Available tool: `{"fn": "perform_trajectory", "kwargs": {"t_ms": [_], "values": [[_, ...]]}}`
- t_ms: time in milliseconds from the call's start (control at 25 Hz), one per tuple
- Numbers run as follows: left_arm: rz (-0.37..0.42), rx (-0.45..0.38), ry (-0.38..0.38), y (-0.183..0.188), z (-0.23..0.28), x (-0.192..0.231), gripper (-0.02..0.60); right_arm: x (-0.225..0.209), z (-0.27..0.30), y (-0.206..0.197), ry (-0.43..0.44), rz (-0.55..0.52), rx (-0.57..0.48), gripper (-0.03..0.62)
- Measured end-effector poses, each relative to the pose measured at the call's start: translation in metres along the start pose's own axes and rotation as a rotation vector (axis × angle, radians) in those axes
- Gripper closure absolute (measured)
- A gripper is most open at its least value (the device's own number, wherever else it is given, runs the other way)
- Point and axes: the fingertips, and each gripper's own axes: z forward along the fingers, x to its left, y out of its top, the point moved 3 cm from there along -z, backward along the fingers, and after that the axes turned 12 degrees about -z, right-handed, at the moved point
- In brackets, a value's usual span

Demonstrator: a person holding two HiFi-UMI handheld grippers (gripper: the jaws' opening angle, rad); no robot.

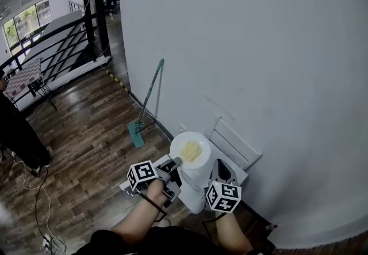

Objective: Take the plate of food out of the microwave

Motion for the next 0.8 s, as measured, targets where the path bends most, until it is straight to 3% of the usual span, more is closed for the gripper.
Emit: {"fn": "perform_trajectory", "kwargs": {"t_ms": [320,440,800], "values": [[0.007,0.036,-0.031,-0.025,-0.001,-0.018,0.569,-0.012,-0.014,0.006,-0.02,0.003,-0.02,0.588],[-0.027,0.048,-0.035,-0.027,-0.001,-0.019,0.569,-0.011,-0.015,0.008,-0.025,0.003,-0.02,0.588],[-0.029,0.051,-0.017,-0.041,0.0,-0.01,0.569,-0.02,-0.023,0.003,-0.034,0.004,-0.011,0.588]]}}
